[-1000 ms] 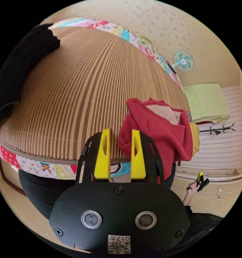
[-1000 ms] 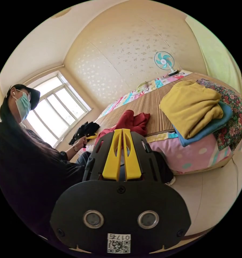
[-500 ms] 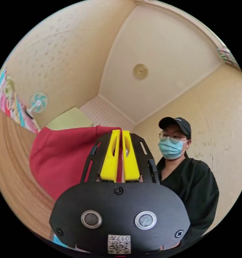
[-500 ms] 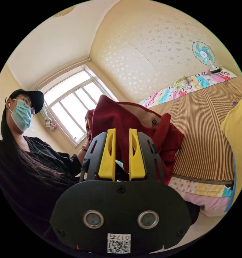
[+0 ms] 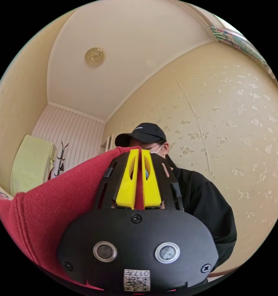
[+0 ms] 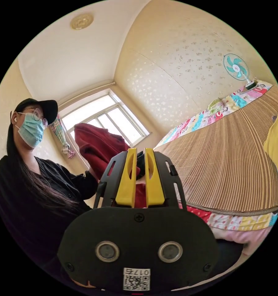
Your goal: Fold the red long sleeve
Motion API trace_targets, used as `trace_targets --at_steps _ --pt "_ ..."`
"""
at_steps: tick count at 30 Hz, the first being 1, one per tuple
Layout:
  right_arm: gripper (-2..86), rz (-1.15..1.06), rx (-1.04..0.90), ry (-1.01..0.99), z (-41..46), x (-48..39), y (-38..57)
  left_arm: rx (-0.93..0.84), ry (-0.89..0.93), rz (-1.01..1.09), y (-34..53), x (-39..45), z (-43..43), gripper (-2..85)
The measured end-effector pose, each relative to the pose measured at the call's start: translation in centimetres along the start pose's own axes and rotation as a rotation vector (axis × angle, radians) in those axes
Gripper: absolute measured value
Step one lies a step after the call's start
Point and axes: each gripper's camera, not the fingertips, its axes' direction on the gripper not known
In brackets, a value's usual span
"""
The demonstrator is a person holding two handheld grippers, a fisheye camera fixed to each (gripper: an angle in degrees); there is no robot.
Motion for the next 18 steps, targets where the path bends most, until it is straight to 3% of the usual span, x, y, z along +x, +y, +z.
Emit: trace_targets --at_steps 5,9,12,15,17,18 --pt "14.3 -0.03 -0.263 -0.115 10.4 0.8 -3.4 0.105 0.219 0.016 0.7 0.8 3.8 -0.3" --pt "16.7 0.005 -0.312 -0.127 16.8 1.2 -3.8 0.108 0.275 -0.088 1.5 -0.6 7.2 -0.4" --pt "18.2 0.102 -0.282 -0.206 18.4 3.2 -4.1 0.029 0.227 -0.125 1.1 0.0 9.9 -0.4" --pt "13.6 0.089 -0.387 -0.421 19.1 4.4 -3.6 -0.066 0.098 -0.137 0.2 1.9 11.9 -0.5" --pt "3.7 0.058 -0.35 -0.25 15.9 3.7 -3.8 -0.111 -0.009 -0.14 -0.4 3.5 12.6 -0.6" --pt "3.2 0.076 -0.298 -0.158 14.3 3.5 -4.2 -0.126 -0.074 -0.13 -0.8 5.0 12.8 -0.6"
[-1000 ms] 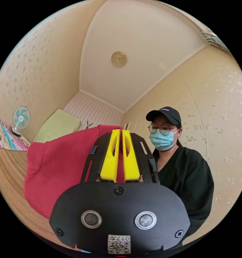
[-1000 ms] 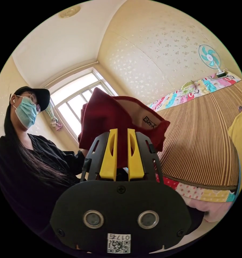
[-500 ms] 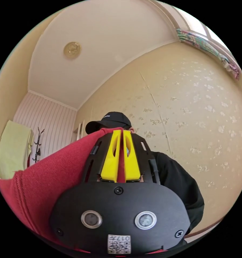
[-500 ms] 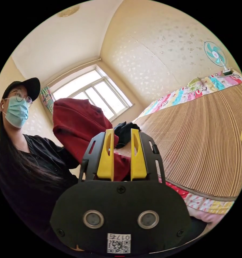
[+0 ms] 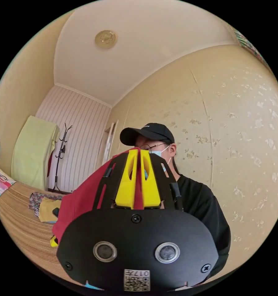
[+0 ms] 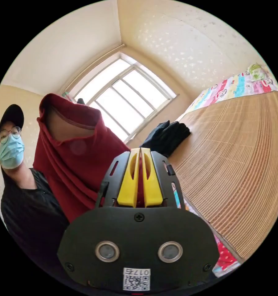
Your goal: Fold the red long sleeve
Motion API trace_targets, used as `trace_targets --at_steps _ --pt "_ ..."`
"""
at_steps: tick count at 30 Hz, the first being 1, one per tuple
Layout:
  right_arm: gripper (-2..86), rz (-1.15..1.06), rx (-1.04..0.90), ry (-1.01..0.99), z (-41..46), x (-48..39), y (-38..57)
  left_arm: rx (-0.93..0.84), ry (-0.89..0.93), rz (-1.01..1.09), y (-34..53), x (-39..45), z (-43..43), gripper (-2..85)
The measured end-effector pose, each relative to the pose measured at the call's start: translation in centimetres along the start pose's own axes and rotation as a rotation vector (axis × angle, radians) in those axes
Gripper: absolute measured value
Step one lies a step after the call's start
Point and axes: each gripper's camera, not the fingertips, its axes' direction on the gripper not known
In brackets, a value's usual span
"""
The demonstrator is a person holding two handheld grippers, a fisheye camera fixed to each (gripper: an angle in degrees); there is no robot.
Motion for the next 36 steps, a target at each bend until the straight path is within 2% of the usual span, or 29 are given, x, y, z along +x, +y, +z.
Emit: trace_targets --at_steps 1,2,4,6,8,9,10,11,12,14,16,17,18,20,21,22,23,25,26,27,28,33,36 --pt "2.2 0.02 0.148 0.126 -4.1 -1.6 0.3 -0.01 -0.059 0.045 -0.2 2.0 0.2 -0.6" --pt "2.0 -0.054 0.291 0.151 -8.2 -4.1 0.4 -0.016 -0.089 0.078 -0.3 3.1 0.5 -0.6" --pt "2.0 -0.174 0.395 0.177 -12.5 -8.0 -0.2 -0.03 -0.185 0.153 -0.7 6.4 1.8 -0.5" --pt "2.8 -0.279 0.336 0.225 -13.2 -10.8 -1.7 -0.036 -0.178 0.203 -1.0 7.5 3.3 -0.3" --pt "8.0 -0.328 0.129 0.252 -10.3 -10.6 -3.0 -0.038 -0.139 0.211 -1.3 7.4 4.9 -0.2" --pt "13.1 -0.328 0.065 0.213 -9.2 -9.7 -2.9 -0.04 -0.116 0.189 -1.5 6.8 5.9 -0.1" --pt "23.2 -0.331 -0.07 0.082 -6.5 -7.2 -2.0 -0.041 -0.093 0.164 -1.5 6.0 6.9 -0.1" --pt "23.5 -0.345 -0.19 -0.121 -3.3 -3.7 0.2 -0.04 -0.082 0.152 -1.5 5.7 7.3 -0.1" --pt "23.7 -0.306 -0.232 -0.223 -1.4 -1.5 1.4 -0.034 -0.061 0.132 -1.4 4.9 8.0 -0.1" --pt "19.2 -0.14 -0.326 -0.566 7.2 4.5 6.9 -0.021 -0.037 0.102 -1.2 3.9 8.8 -0.1" --pt "10.9 -0.097 -0.334 -0.602 11.7 5.8 9.6 -0.01 -0.061 0.063 -1.5 3.5 9.0 -0.1" --pt "5.6 -0.077 -0.249 -0.614 12.2 5.9 10.1 -0.013 -0.09 0.054 -1.6 3.8 8.9 -0.1" --pt "5.3 -0.082 -0.189 -0.568 11.8 5.6 10.0 -0.012 -0.146 0.062 -2.1 4.9 8.5 -0.1" --pt "4.4 -0.107 -0.002 -0.241 7.8 2.5 7.5 -0.015 -0.27 0.103 -2.9 7.6 7.7 -0.1" --pt "4.3 -0.106 0.036 -0.147 6.6 1.3 6.5 -0.025 -0.409 0.136 -3.5 9.9 7.4 -0.1" --pt "4.2 -0.147 0.144 0.046 3.8 -2.4 4.7 -0.041 -0.586 0.169 -4.0 12.3 7.3 -0.1" --pt "4.1 -0.216 0.267 0.242 1.2 -7.2 3.2 -0.045 -0.683 0.187 -4.1 13.4 7.3 -0.1" --pt "4.0 -0.295 0.437 0.49 -1.4 -14.2 1.6 -0.079 -1.207 0.317 -3.7 17.4 8.8 -0.2" --pt "4.1 -0.321 0.552 0.607 -2.3 -17.7 1.2 -0.108 -1.338 0.349 -3.4 17.7 9.5 -0.2" --pt "4.1 -0.325 0.606 0.647 -2.6 -19.1 1.0 -0.156 -1.569 0.361 -2.7 17.3 10.4 -0.2" --pt "4.0 -0.359 0.694 0.69 -2.6 -21.1 0.9 -0.146 -1.652 0.332 -2.1 16.3 10.6 -0.2" --pt "3.9 -0.413 0.898 0.77 0.7 -28.5 3.1 0.2 -1.481 0.204 0.3 12.9 9.3 -0.5" --pt "3.9 -0.495 1.047 0.719 2.4 -32.2 7.1 0.384 -1.478 0.304 1.0 13.5 11.2 -0.5"
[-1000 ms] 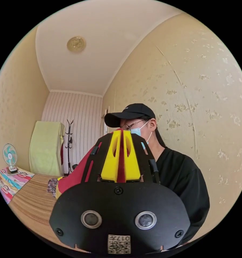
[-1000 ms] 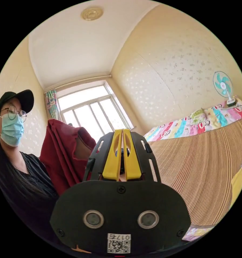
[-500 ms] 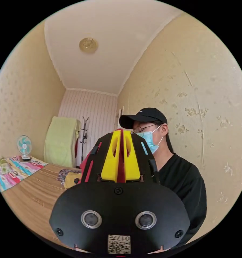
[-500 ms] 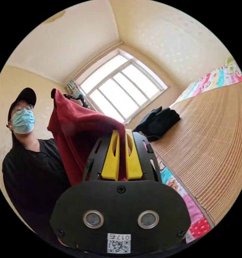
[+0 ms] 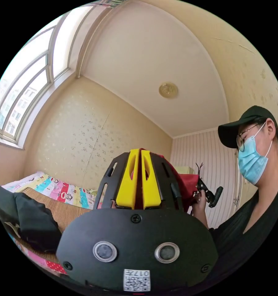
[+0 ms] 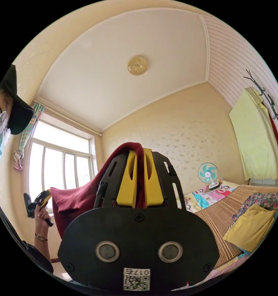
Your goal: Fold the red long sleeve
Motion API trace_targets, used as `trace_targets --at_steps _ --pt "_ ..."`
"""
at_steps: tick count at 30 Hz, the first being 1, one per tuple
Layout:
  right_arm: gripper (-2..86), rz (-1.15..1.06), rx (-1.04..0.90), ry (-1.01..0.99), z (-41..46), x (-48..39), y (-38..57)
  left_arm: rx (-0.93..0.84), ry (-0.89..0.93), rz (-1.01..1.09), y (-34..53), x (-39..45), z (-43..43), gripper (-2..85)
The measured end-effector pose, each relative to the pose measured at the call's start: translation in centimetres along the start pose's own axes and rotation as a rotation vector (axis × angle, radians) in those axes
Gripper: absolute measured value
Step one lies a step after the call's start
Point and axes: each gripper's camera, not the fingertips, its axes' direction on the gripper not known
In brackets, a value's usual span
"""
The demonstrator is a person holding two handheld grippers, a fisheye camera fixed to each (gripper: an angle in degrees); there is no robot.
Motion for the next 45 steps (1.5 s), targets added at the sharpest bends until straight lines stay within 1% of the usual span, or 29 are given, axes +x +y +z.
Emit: trace_targets --at_steps 4,7,9,11,12,14,15,16,17,18,19,20,21,22,23,24,27,29,30,31,33,34,36,38,40,41,42,44,45 --pt "4.0 -0.029 0.111 0.016 -2.8 -3.6 0.2 0.171 -0.05 -0.004 -1.8 2.1 1.1 -0.6" --pt "4.1 -0.068 0.077 0.039 -1.1 -4.6 0.3 0.228 -0.068 0.002 -3.3 1.5 4.2 -0.7" --pt "4.3 -0.116 0.044 0.088 1.7 -4.7 0.8 0.206 -0.122 0.103 -4.1 0.7 7.9 -0.7" --pt "4.7 -0.245 -0.088 0.159 8.9 -3.6 1.7 0.126 -0.181 0.138 -4.8 -1.8 12.9 -0.6" --pt "4.9 -0.276 -0.147 0.172 11.4 -2.9 1.9 0.038 -0.218 0.127 -5.1 -4.6 17.2 -0.4" --pt "6.8 -0.39 -0.455 0.205 23.5 1.5 4.2 -0.119 -0.276 0.108 -4.6 -10.0 24.7 0.2" --pt "7.8 -0.414 -0.537 0.215 26.8 3.0 5.3 -0.238 -0.314 0.109 -3.0 -14.3 30.4 0.7" --pt "9.9 -0.445 -0.689 0.225 33.2 6.6 8.4 -0.377 -0.382 0.093 -0.3 -19.1 35.7 2.1" --pt "11.8 -0.352 -0.868 0.246 38.8 11.2 12.3 -0.451 -0.428 0.053 1.3 -21.6 37.8 2.8" --pt "11.6 -0.27 -0.961 0.258 40.8 13.5 14.2 -0.596 -0.515 -0.09 5.1 -26.5 40.8 3.0" --pt "11.2 -0.117 -1.084 0.236 42.7 16.9 18.0 -0.682 -0.495 -0.218 8.9 -29.9 41.7 3.1" --pt "10.1 -0.028 -1.123 0.152 42.3 18.2 21.3 -0.7 -0.451 -0.252 10.6 -30.9 41.6 3.1" --pt "9.6 -0.009 -1.132 0.113 41.7 18.4 22.9 -0.711 -0.391 -0.275 13.9 -32.0 41.0 3.0" --pt "10.2 -0.005 -1.172 0.087 40.1 18.3 26.4 -0.749 -0.398 -0.279 17.2 -32.4 40.3 2.8" --pt "10.9 -0.025 -1.247 0.115 38.3 17.9 30.3 -0.786 -0.411 -0.275 18.9 -32.5 40.1 3.1" --pt "11.4 -0.041 -1.285 0.139 37.2 17.7 32.3 -0.885 -0.422 -0.256 22.4 -32.5 39.8 3.7" --pt "12.6 -0.099 -1.466 0.354 30.2 18.0 42.7 -1.145 -0.349 -0.236 31.1 -31.6 38.8 5.2" --pt "12.5 -0.01 -1.619 0.528 23.7 19.4 48.6 -1.286 -0.296 -0.232 35.7 -30.5 37.7 5.4" --pt "12.4 0.007 -1.577 0.541 22.1 19.5 48.7 -1.37 -0.296 -0.228 38.2 -29.8 36.7 5.5" --pt "7.7 0.015 -1.475 0.522 19.4 19.1 47.5 -1.392 -0.319 -0.208 39.9 -29.1 35.3 5.5" --pt "4.3 -0.007 -1.568 0.5 19.0 19.9 46.8 -1.292 -0.324 -0.152 39.3 -27.8 33.1 5.0" --pt "3.5 0.012 -1.61 0.48 19.9 21.1 45.0 -1.309 -0.341 -0.136 39.2 -27.5 32.7 4.5" --pt "3.0 -0.037 -1.553 0.5 21.6 22.8 40.2 -1.349 -0.348 -0.107 38.5 -27.3 32.7 4.0" --pt "3.3 -0.174 -1.312 0.742 23.0 24.9 32.0 -1.378 -0.349 -0.106 37.8 -27.5 32.6 4.0" --pt "5.4 -0.187 -1.1 0.988 22.9 26.1 25.9 -1.329 -0.33 -0.171 36.0 -28.5 31.7 5.4" --pt "7.2 -0.149 -0.989 1.027 22.6 26.0 22.9 -1.305 -0.328 -0.19 35.5 -28.8 31.3 5.7" --pt "8.2 -0.125 -0.956 0.993 22.5 25.8 22.0 -1.261 -0.328 -0.222 34.6 -29.5 30.6 6.4" --pt "9.6 -0.054 -0.959 0.716 23.2 24.2 22.6 -1.234 -0.354 -0.237 34.1 -30.5 30.1 7.9" --pt "9.7 -0.042 -0.986 0.652 23.7 23.7 23.7 -1.262 -0.375 -0.229 34.6 -31.1 30.2 8.3"
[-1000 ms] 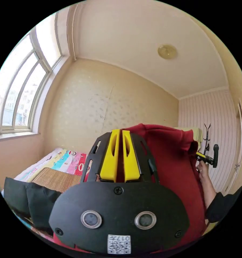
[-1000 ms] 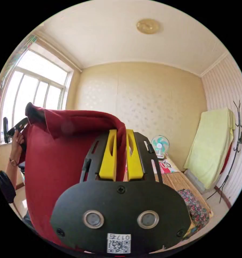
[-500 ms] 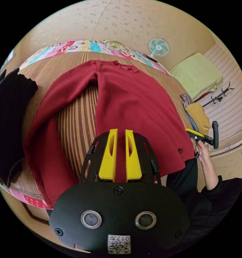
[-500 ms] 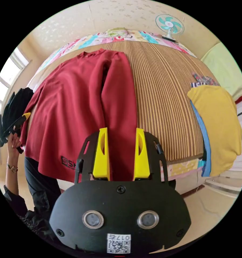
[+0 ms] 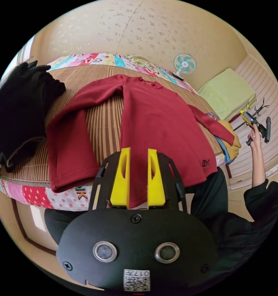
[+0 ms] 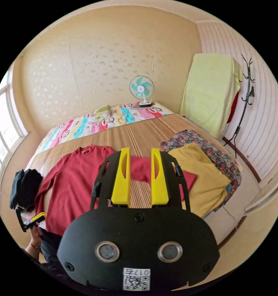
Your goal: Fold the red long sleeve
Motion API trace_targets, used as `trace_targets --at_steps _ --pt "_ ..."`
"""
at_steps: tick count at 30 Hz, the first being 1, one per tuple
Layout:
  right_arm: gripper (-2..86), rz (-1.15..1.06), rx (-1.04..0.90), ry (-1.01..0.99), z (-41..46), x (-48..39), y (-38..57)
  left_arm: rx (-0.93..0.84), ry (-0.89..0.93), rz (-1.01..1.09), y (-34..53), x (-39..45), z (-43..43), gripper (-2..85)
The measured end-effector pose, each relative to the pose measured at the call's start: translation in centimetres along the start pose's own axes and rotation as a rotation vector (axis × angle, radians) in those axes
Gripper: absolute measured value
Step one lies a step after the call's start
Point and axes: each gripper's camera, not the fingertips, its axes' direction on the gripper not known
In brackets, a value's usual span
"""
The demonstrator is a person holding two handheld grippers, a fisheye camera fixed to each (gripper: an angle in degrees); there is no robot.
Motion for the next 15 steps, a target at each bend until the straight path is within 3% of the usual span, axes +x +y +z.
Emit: trace_targets --at_steps 2,4,7,8,10,12,15 --pt "10.2 -0.143 -0.166 -0.18 5.0 -5.4 3.5 -0.127 -0.031 0.018 -0.3 -0.4 2.6 8.3" --pt "10.2 -0.266 -0.339 -0.26 9.5 -9.6 8.1 -0.113 -0.119 0.093 0.3 0.4 2.4 6.4" --pt "8.1 -0.32 -0.601 -0.227 14.6 -12.6 18.0 -0.165 -0.13 0.076 1.7 0.7 1.5 3.7" --pt "6.9 -0.311 -0.41 -0.209 11.0 -11.6 20.5 -0.173 -0.113 0.057 2.1 0.4 1.2 3.4" --pt "4.3 -0.294 -0.402 -0.151 8.2 -10.3 23.1 -0.222 -0.024 -0.05 4.0 -1.6 -0.3 3.2" --pt "2.6 -0.313 -0.442 -0.126 6.0 -8.9 24.1 -0.146 -0.01 -0.156 5.7 -4.1 -2.8 3.8" --pt "1.3 -0.294 -0.6 -0.133 5.3 -5.9 23.5 0.117 -0.076 -0.441 9.0 -9.8 -8.3 8.5"
